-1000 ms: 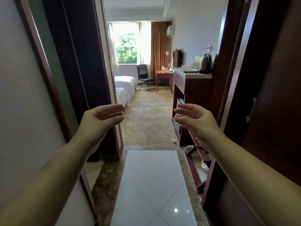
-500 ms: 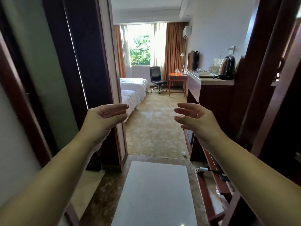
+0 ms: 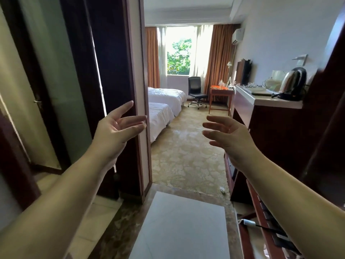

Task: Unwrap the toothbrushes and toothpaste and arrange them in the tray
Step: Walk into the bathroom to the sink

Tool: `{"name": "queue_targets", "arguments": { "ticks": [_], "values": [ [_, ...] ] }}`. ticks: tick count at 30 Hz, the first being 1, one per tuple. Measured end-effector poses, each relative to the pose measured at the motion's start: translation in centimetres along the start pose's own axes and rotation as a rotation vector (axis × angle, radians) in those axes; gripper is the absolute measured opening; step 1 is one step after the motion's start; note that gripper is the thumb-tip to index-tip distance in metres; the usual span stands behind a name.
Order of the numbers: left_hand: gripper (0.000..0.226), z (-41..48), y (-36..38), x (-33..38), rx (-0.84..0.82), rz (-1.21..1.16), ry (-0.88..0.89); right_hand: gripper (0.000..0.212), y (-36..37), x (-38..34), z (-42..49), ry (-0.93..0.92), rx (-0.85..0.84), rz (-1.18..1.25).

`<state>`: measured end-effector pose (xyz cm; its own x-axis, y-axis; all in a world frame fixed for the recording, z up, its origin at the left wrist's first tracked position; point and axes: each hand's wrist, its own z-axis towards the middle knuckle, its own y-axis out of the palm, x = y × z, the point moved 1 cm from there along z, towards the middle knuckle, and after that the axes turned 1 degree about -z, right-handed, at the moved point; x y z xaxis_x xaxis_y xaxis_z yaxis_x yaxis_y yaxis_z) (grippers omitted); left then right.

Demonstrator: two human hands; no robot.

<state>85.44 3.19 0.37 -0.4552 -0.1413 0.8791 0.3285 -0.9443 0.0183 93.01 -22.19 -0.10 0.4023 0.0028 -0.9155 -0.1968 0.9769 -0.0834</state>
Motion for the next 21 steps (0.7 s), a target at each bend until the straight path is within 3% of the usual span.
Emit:
{"name": "queue_targets", "arguments": {
  "ticks": [11,21],
  "values": [
    [0.033,9.4,-6.4,-5.7,0.127,0.152,0.013,0.036,8.1,6.9,12.5,0.019,-0.118,0.068],
    [0.028,19.0,-15.7,-10.0,0.280,0.288,0.011,0.033,20.3,10.5,26.1,0.026,-0.322,0.165]
  ]
}}
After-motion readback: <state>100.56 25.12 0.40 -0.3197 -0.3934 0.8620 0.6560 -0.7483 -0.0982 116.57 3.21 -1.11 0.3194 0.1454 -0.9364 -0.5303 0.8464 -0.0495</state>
